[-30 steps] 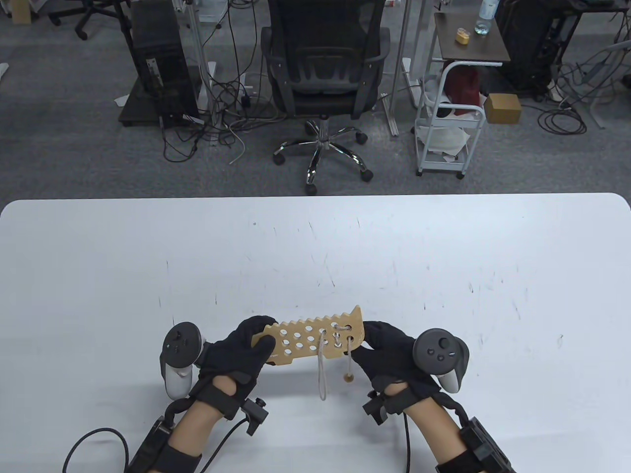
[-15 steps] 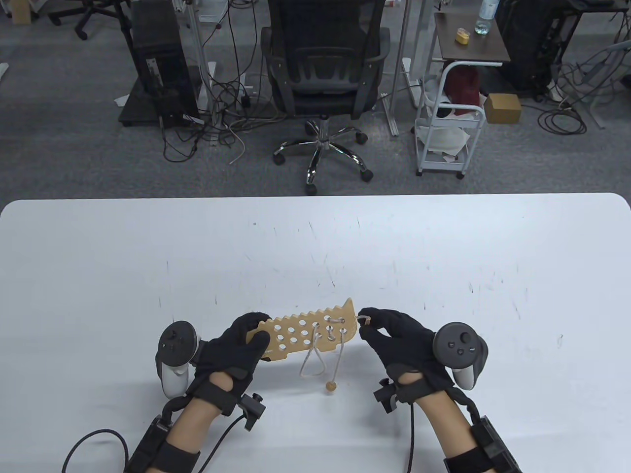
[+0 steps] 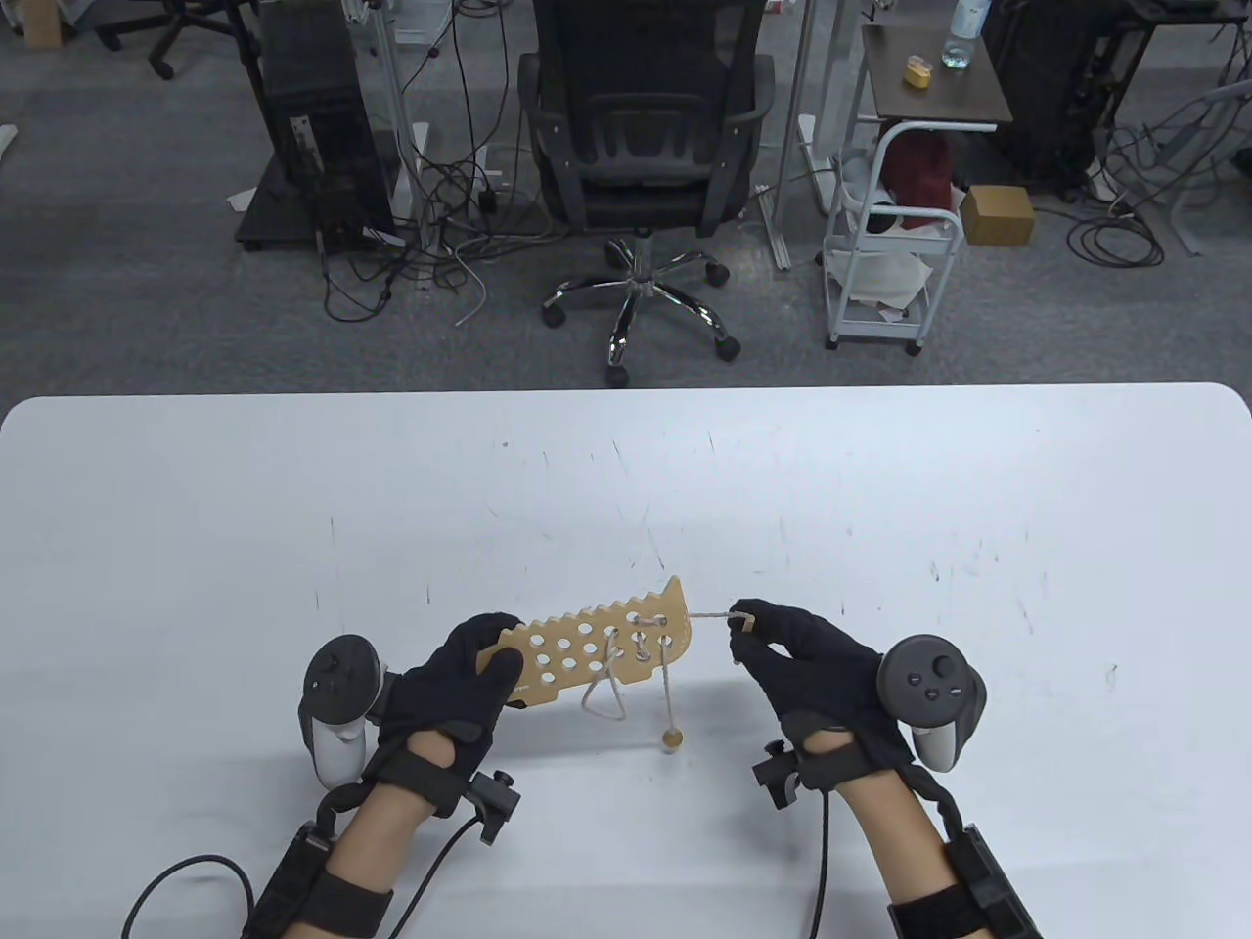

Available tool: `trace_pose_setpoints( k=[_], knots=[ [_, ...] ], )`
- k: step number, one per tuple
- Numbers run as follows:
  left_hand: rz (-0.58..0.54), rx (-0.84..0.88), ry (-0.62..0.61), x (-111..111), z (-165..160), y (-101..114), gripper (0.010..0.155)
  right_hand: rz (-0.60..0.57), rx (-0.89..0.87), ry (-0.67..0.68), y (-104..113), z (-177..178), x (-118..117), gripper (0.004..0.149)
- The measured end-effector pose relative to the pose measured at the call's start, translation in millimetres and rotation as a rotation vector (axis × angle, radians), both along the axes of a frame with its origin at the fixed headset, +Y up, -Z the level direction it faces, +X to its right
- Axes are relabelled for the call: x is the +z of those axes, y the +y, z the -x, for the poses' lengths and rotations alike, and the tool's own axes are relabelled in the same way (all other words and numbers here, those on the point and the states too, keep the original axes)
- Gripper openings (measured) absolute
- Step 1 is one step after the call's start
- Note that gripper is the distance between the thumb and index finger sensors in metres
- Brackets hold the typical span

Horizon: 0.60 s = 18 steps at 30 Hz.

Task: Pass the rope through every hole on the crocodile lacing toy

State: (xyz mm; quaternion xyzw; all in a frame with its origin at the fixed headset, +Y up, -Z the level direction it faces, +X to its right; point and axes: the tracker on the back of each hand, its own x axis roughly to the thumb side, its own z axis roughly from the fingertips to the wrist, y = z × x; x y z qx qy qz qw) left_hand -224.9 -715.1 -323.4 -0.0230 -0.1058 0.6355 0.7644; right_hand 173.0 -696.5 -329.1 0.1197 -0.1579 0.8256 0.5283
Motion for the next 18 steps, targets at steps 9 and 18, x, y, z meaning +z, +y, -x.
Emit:
trace_pose_setpoints(
  k=[9,18],
  knots=[
    [0.01,-0.007,0.039,-3,8,-3,0.054,-0.01,-0.036,-0.034,3,-9,-1,0.04],
    [0.022,-0.002,0.074,-6,16,-6,0.054,-0.016,-0.06,-0.072,5,-20,-2,0.039]
  ],
)
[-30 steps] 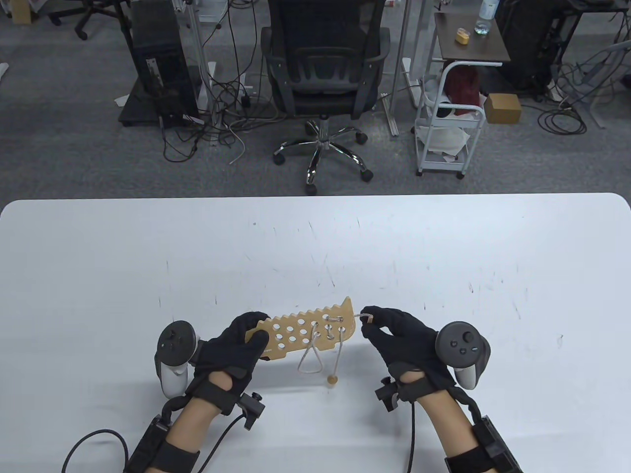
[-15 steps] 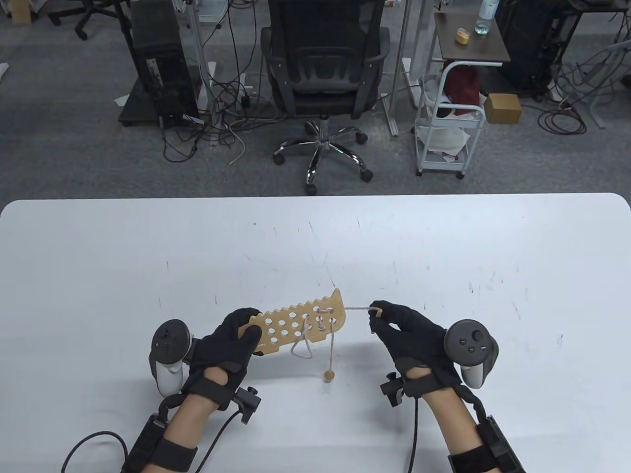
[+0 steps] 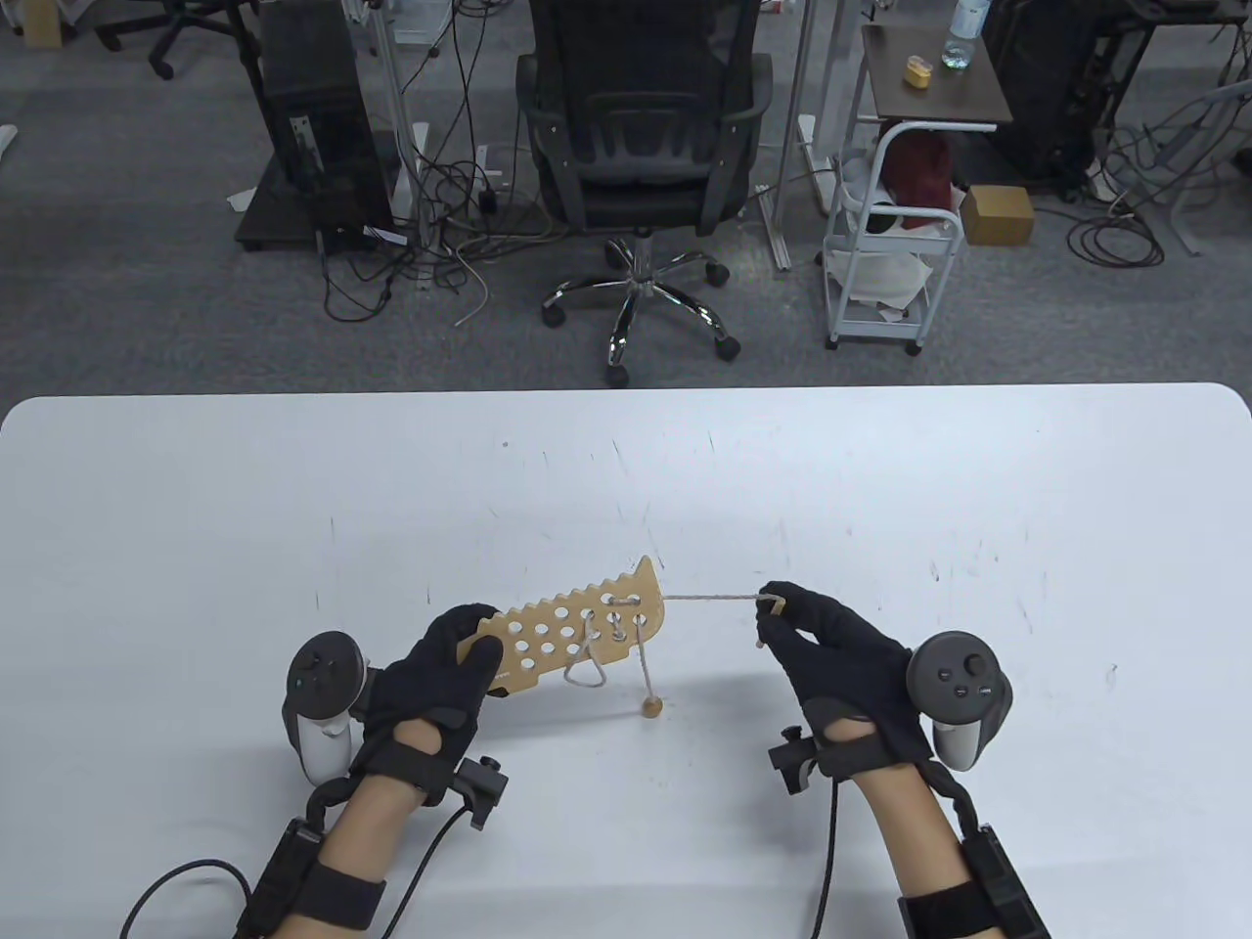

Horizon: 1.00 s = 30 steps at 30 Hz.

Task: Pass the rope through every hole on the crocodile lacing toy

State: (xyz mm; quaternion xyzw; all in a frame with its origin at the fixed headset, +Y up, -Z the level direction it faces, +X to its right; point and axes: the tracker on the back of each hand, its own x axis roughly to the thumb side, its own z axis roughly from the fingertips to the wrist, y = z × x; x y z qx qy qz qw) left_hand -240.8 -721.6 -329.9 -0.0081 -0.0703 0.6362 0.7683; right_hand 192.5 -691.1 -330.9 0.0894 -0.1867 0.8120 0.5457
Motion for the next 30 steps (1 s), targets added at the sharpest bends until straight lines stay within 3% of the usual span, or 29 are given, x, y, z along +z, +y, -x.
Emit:
trace_pose_setpoints(
  k=[30],
  knots=[
    [0.043,0.023,0.117,-11,29,-12,0.054,-0.026,-0.097,-0.125,6,-31,0,0.039]
  ],
)
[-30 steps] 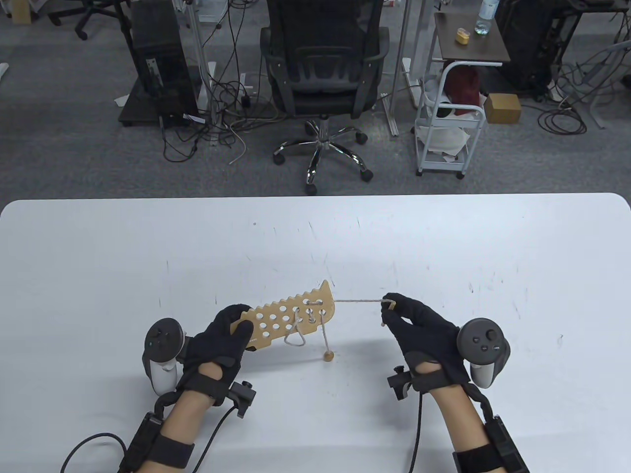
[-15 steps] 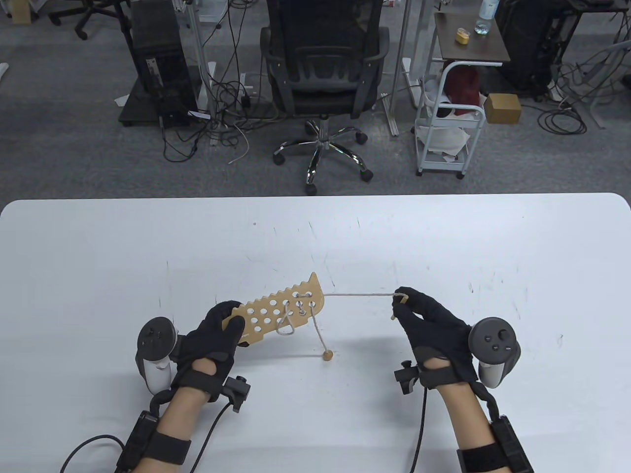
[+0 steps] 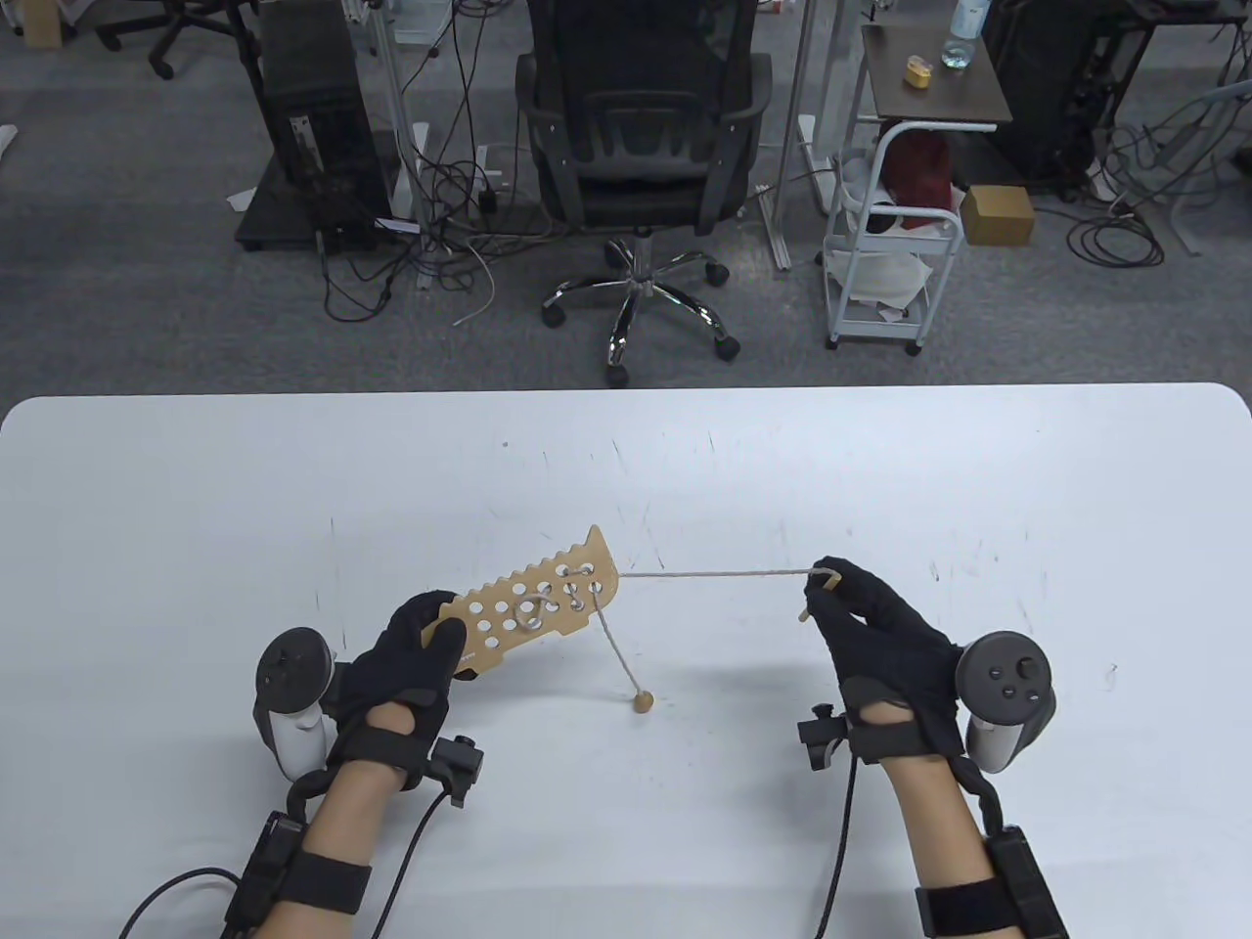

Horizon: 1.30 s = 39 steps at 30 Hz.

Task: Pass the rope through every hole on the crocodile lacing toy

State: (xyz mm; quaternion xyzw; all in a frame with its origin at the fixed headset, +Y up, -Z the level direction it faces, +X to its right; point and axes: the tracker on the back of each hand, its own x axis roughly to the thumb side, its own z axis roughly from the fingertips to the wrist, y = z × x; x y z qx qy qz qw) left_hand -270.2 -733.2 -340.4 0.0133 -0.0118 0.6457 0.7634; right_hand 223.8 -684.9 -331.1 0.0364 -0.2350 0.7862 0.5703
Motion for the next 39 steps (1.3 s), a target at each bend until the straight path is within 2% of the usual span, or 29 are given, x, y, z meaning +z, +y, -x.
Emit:
trace_pose_setpoints(
  k=[28,39],
  knots=[
    [0.046,0.041,0.14,-9,41,-14,0.054,0.021,-0.084,-0.114,-5,-29,-1,0.04],
    [0.034,0.038,0.131,-8,37,-13,0.053,0.028,-0.067,-0.096,-6,-26,-2,0.039]
  ],
)
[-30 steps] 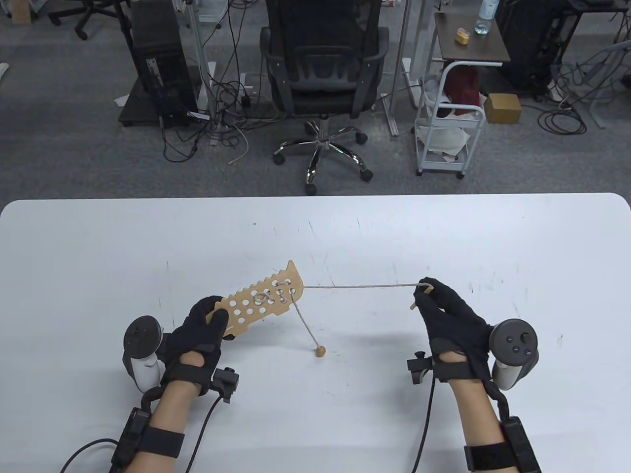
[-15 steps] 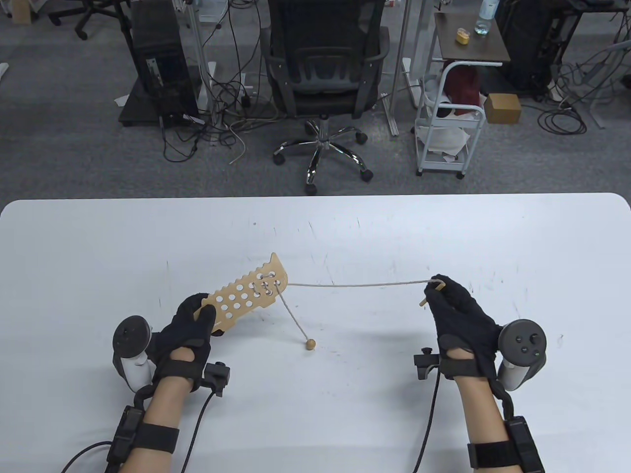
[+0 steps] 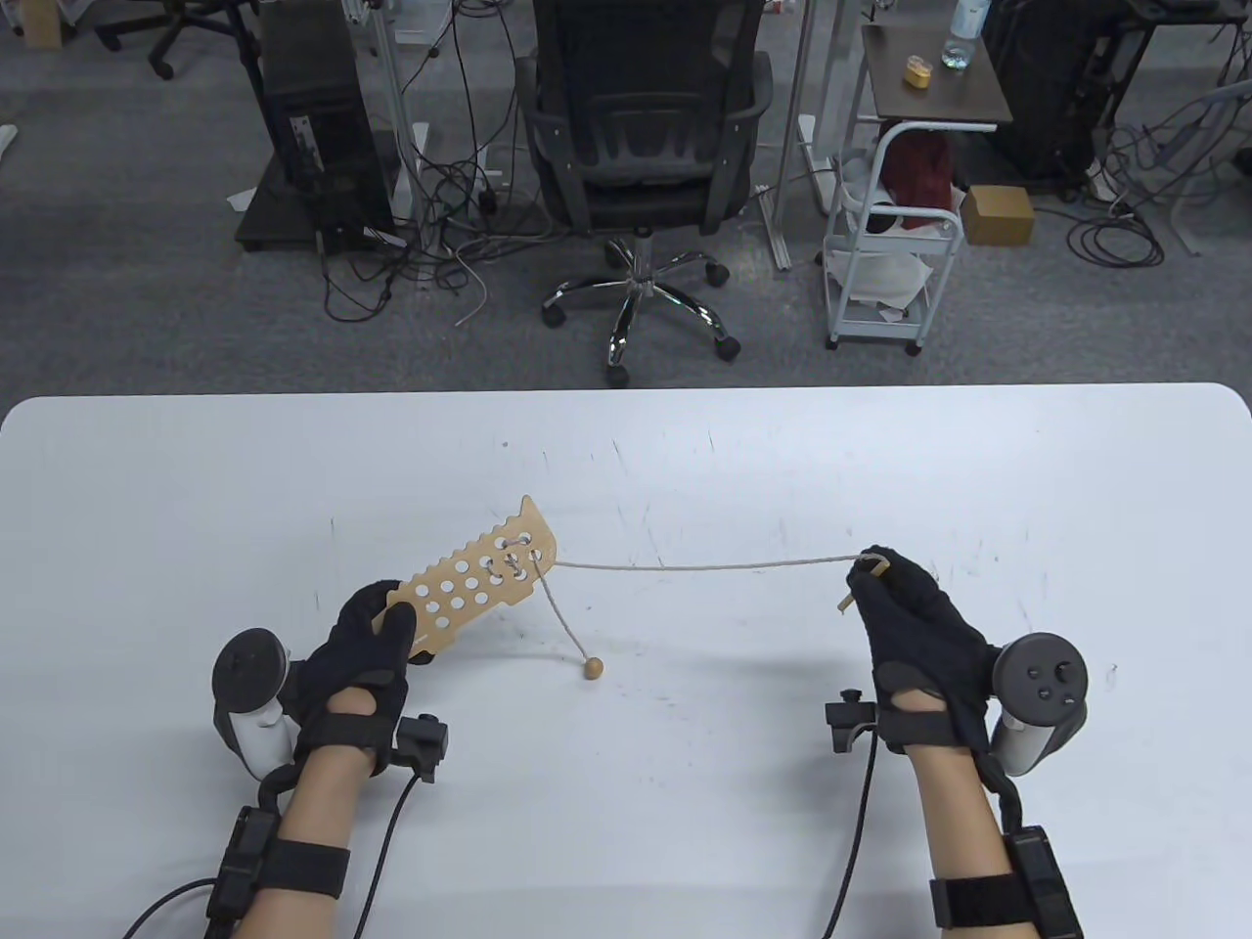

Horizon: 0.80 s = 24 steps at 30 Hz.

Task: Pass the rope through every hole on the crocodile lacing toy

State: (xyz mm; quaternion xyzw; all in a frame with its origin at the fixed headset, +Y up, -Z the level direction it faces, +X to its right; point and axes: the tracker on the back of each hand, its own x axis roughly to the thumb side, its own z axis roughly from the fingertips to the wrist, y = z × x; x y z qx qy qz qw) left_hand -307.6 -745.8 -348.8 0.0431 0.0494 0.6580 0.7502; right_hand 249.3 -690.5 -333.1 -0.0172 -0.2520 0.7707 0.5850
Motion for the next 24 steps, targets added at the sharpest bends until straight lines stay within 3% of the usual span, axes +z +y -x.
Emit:
trace_pose_setpoints(
  k=[10,18,24],
  knots=[
    [-0.031,-0.024,-0.072,3,-18,7,0.054,-0.004,0.05,0.049,3,14,1,0.04],
    [-0.046,-0.051,-0.145,5,-35,10,0.054,-0.009,0.081,0.085,1,21,-1,0.052],
    [-0.061,-0.072,-0.21,9,-50,13,0.053,-0.002,0.099,0.135,-2,28,-3,0.043]
  ],
)
